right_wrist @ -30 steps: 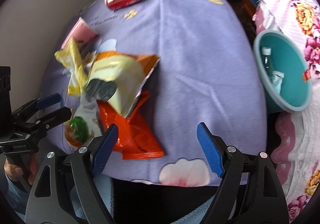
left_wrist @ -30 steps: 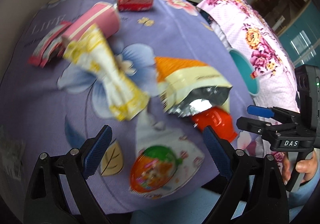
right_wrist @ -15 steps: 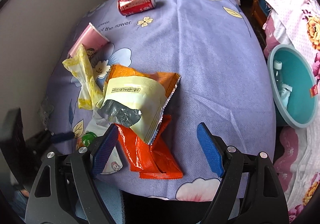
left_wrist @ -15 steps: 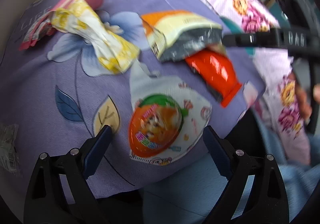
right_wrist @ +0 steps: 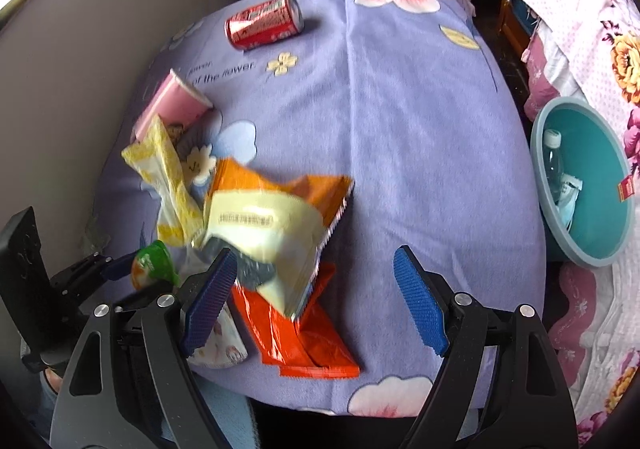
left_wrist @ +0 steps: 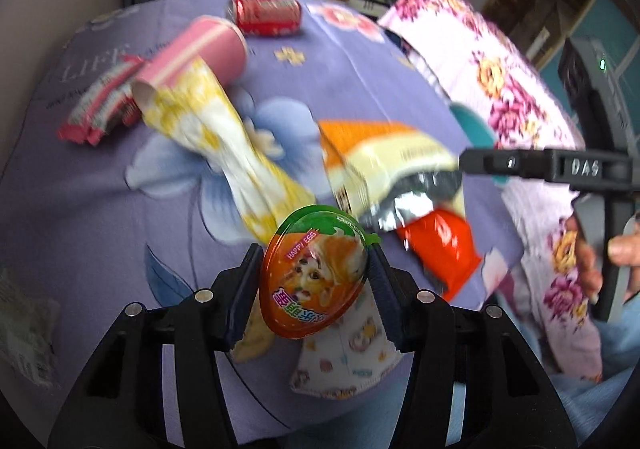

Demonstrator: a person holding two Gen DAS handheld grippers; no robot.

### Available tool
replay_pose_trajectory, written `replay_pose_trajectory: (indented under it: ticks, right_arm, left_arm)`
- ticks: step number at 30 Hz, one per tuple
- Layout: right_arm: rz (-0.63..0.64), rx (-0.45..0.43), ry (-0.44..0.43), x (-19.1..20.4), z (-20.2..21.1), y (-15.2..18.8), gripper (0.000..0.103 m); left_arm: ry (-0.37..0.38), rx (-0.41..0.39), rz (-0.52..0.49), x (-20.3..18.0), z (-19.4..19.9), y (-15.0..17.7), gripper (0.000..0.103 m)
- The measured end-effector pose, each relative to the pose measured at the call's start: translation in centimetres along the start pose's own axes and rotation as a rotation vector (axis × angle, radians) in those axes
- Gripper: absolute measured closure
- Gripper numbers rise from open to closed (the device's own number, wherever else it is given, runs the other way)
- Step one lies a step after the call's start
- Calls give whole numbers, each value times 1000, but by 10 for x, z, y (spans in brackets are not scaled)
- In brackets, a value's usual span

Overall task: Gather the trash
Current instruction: 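Grasp the orange-white chip bag with right tool while left tool holds the egg, then carry egg and chip bag over the teal bin and open both tools to drop them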

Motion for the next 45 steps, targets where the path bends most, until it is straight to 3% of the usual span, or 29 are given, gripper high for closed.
replay_pose_trajectory:
  ticks: [11,12,13,15,25,29,34,45]
  right_arm:
    - [-20,89,-65,15,-43,-16,28]
    - [-19,80,-89,16,-44,-16,50]
    - [-14,80,-86,16,-45,-17,81]
    - [-12,71,-89,14,-45,-17,97]
    - [-4,-94,-43,-3,1,-39,97]
    - [-44,-133,-33,-32,21,-46,97]
    - [-128,-170,1,-81,45,-49,97]
    - [-380,-271,107,-236,100,-35,97]
  left_arm:
    - [22,-30,63,17,6,-24,49]
    - [24,-31,65,16,6,-25,49]
    - [26,-31,66,15,6,-26,49]
    - [27,-33,66,15,8,-29,49]
    - [30,-59,53,-5,12,-58,49]
    - [44,-62,27,-27,5,-77,49]
    - [77,-46,-36,-77,-18,-104,49]
    - [139,30,-198,-212,-95,-148,49]
Point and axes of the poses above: each gripper's, at about its wrist camera, not at the fingertips, and z roughly against the way its jaws point, x to its left, y to its underside, the point moved 6 cm from there along -z, roughly the way its jaws point, and after that the axes turned 1 degree about x, right-handed, at the moved point
